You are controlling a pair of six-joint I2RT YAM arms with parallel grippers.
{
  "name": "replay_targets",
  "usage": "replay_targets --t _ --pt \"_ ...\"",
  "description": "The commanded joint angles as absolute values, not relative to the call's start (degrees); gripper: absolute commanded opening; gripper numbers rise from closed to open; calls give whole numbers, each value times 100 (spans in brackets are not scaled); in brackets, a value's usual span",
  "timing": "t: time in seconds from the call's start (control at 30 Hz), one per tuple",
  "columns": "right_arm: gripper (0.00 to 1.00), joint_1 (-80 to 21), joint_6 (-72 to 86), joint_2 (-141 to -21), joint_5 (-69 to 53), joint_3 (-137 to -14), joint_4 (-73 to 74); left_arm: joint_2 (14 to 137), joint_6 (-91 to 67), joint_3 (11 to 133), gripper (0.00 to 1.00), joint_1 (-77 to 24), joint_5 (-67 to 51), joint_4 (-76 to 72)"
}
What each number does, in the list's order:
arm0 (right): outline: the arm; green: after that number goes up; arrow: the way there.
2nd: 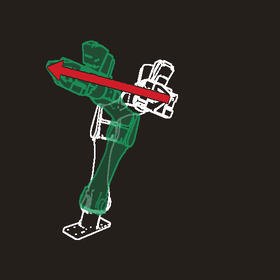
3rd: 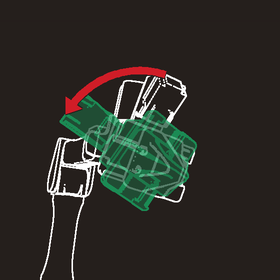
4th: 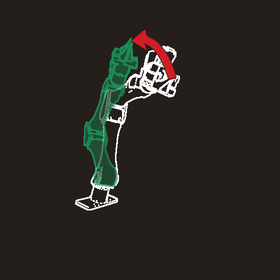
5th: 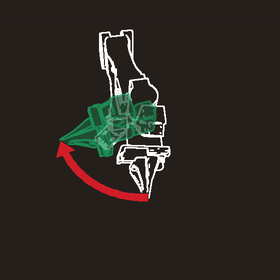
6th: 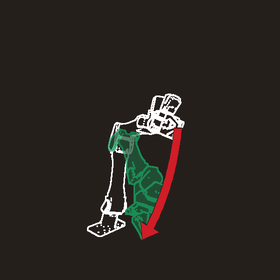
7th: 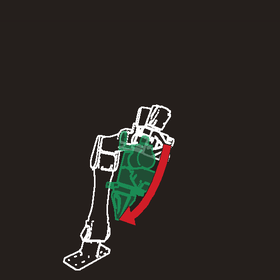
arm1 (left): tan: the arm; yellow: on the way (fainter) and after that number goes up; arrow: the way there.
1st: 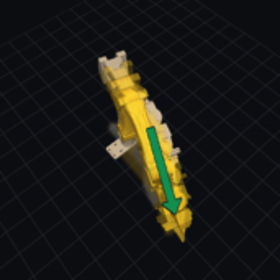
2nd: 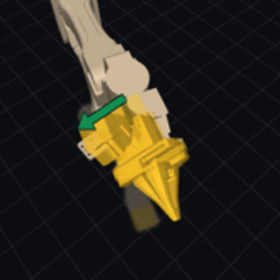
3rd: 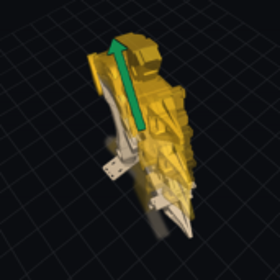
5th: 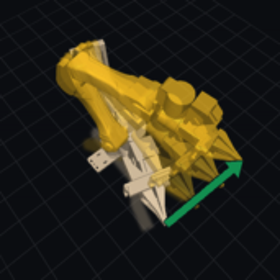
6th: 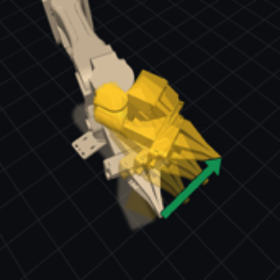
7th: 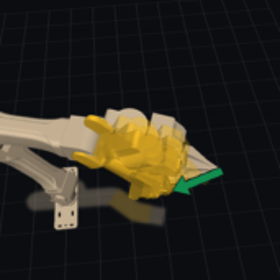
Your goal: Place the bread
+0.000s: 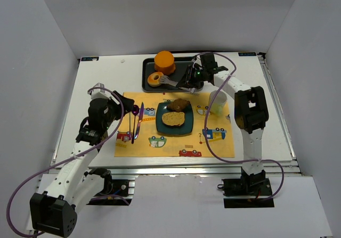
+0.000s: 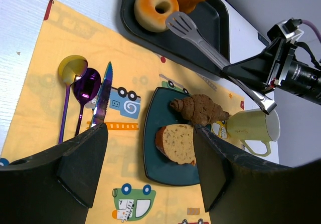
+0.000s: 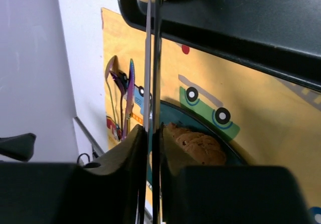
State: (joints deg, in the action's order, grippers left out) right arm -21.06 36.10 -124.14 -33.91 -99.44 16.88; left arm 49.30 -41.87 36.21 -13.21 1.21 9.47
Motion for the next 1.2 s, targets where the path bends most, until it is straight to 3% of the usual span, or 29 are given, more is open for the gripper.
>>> replay_targets --t 0.0,0.2,0.53,0.73,0.9,1.17 --pt "16 -2022 3902 -12384 -3752 -9800 1178 4931 -4148 3876 78 -1301 193 984" --pt "0 -1776 3964 -12024 -4191 -9414 827 4931 -4148 3858 78 -1301 176 949" --pt "0 -1644 3218 -10355 -5220 -8052 421 4852 -4140 3718 78 -1301 114 765" --pt "0 -1652 921 -9458 -5747 -7393 2305 4702 -4096 3595 78 -1301 97 730" --pt "0 -1661 -1202 -8668 -5380 -6620 3918 4483 -4148 3410 78 -1301 79 659" --pt "0 -1661 -1415 -7796 -4659 -5617 3719 4316 -4175 3217 78 -1301 18 615"
